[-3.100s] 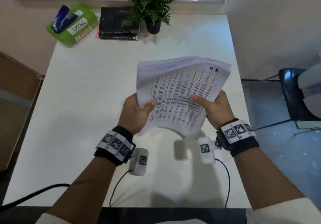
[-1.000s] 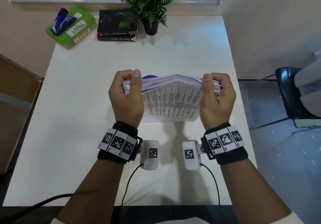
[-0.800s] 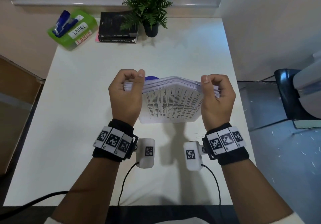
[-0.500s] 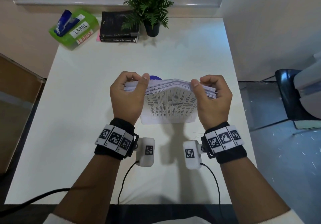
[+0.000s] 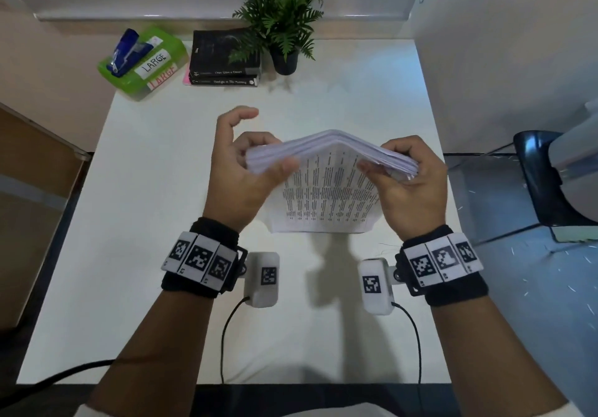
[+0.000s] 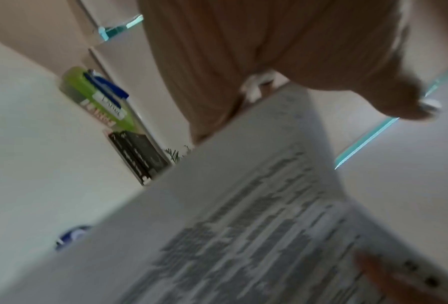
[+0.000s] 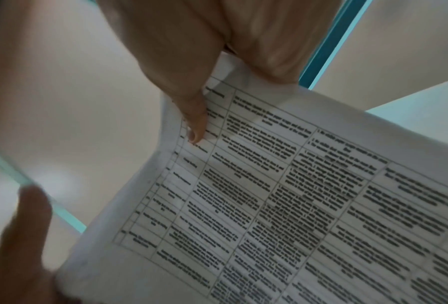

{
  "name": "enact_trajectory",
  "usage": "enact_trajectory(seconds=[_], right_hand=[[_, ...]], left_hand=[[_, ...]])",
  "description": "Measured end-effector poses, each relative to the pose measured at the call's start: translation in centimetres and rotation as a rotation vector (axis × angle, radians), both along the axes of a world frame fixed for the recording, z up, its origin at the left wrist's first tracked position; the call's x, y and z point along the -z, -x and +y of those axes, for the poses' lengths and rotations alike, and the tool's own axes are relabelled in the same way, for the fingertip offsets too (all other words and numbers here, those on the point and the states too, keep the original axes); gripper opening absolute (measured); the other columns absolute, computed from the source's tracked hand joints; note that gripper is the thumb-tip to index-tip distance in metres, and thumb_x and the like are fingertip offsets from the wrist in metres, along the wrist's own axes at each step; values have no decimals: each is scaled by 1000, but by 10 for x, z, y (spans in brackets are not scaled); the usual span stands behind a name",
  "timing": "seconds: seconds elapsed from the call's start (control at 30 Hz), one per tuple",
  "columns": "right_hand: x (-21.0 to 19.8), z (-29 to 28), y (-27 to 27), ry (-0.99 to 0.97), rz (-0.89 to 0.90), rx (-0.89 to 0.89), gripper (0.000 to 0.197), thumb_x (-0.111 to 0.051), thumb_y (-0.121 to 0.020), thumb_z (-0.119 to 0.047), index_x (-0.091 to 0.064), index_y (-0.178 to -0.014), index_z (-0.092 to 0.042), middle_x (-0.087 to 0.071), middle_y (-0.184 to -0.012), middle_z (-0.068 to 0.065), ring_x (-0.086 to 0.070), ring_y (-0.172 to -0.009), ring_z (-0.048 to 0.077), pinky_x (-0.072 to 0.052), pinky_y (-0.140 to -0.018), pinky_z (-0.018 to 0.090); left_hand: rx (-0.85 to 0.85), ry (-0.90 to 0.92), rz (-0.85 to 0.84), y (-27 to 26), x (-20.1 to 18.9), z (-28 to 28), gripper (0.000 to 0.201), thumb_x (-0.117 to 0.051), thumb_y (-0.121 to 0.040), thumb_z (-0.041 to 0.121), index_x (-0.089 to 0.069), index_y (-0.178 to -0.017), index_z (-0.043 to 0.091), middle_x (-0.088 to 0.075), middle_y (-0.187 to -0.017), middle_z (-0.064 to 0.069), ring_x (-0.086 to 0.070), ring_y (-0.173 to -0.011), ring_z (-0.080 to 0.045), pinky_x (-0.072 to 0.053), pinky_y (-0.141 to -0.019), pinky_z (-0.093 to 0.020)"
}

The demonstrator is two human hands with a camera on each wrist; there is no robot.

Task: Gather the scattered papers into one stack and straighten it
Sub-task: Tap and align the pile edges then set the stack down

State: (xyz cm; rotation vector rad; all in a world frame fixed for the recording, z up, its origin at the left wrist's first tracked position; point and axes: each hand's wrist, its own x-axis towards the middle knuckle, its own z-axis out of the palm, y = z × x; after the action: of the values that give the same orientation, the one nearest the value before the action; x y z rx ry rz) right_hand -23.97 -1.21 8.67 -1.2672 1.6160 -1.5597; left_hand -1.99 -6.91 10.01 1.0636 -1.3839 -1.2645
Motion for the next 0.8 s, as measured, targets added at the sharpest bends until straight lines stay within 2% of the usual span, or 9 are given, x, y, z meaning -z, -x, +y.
enact_trajectory(seconds=[0.07, 0.13, 0.23, 0.3, 0.37, 0.5, 0.63, 0.7, 0.8], right_hand=[[-2, 2, 5, 17, -17, 17, 23, -82, -75, 3, -62, -86, -1, -63, -75, -1, -59, -68, 6, -50, -65, 21], [-3, 3, 6, 21, -68, 25, 24, -81, -74, 5, -62, -85, -4, -62, -73, -12, -59, -67, 2, -49, -67, 18], [-3, 3, 2, 30, -120, 42, 24, -81, -74, 6, -62, -85, -3, -63, -73, -9, -60, -67, 3, -51, -68, 19], [-4, 3, -1, 33, -115, 24, 24, -82, -73, 5, -62, -86, 0, -63, -75, -1, -61, -68, 6, -52, -68, 20], [-1, 3, -3, 44, -118, 7, 27, -83, -72, 5, -62, -88, 1, -63, -78, 4, -62, -69, 8, -54, -67, 21], [25, 8, -2, -24, -155, -15, 42, -84, -72, 4, -62, -104, -11, -65, -89, 1, -66, -79, 16, -59, -71, 30], [57, 14, -6, -229, -250, -60, 33, -82, -76, -3, -75, -91, -31, -76, -90, -5, -72, -92, 18, -57, -84, 39], [64, 13, -12, -251, -287, -75, 32, -80, -81, -10, -75, -95, -39, -77, -95, -4, -72, -99, 20, -56, -92, 41], [58, 13, -14, -181, -201, -55, 24, -77, -84, -10, -70, -108, -7, -74, -96, 7, -71, -94, 12, -56, -85, 28]], left_hand=[[127, 54, -89, -11, 13, 4, 104, -93, -60, 18, -29, -142, 18, -63, -101, -5, -64, -94, -13, -53, -81, -23], [119, 40, -144, -13, 30, 10, 114, -94, -58, 15, -25, -149, 17, -63, -104, 7, -62, -100, -13, -51, -91, -27], [53, -85, -64, -10, 51, 12, 78, -83, -67, 19, -49, -137, 14, -65, -98, 1, -62, -98, -20, -50, -95, -55], [-24, -86, -73, -5, 54, 12, 48, -80, -75, 19, -62, -118, 3, -71, -97, 6, -68, -96, -10, -51, -93, -45], [-150, -119, -84, 2, 51, 14, 37, -78, -83, 19, -67, -112, 0, -74, -101, 4, -70, -97, -8, -55, -87, -33], [-207, -206, -90, 4, 58, 20, 23, -72, -87, 15, -70, -110, 12, -76, -103, 4, -71, -102, -14, -57, -92, -40], [-185, -213, -70, 4, 58, 23, 23, -71, -88, 12, -69, -111, 9, -76, -102, 2, -72, -100, -15, -57, -91, -43], [-203, -219, -43, 7, 56, 22, 24, -73, -86, 9, -68, -110, 8, -75, -103, -2, -72, -99, -16, -58, -90, -43], [-263, -192, 12, 9, 55, 22, 26, -79, -82, 12, -70, -105, 18, -74, -105, 0, -71, -101, -15, -58, -91, -41]])
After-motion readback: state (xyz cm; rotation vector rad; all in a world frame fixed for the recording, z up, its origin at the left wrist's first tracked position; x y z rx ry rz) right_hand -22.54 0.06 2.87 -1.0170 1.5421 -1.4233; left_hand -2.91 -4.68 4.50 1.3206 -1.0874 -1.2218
